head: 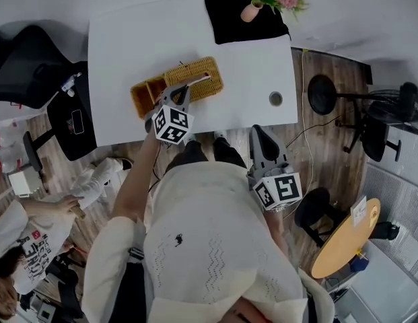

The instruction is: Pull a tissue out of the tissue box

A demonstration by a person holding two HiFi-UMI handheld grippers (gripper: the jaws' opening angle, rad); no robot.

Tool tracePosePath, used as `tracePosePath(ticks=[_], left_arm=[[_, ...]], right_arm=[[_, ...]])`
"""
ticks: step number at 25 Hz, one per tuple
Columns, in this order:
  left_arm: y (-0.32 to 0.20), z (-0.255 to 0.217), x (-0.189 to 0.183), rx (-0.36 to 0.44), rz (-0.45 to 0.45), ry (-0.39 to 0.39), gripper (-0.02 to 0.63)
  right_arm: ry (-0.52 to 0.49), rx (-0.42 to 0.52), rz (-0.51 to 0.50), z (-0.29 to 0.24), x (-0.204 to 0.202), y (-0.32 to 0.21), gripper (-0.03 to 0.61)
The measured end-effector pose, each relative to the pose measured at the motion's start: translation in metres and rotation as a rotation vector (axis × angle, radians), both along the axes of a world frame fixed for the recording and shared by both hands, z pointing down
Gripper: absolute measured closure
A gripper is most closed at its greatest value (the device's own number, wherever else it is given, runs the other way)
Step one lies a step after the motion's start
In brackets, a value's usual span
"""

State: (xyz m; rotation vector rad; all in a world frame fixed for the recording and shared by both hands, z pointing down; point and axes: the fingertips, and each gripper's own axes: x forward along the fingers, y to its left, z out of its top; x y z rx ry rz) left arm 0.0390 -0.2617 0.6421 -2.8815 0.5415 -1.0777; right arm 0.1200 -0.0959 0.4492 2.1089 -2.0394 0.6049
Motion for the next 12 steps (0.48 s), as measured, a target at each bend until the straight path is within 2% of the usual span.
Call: tracePosePath(ticks=[12], left_arm=[[-0.004,-0.012,0.000,-0.012,-0.091,0.053,0.601]], right_arm=[[-0.011,-0.001,-0.025,0.001,0.008,0.002,0.577]])
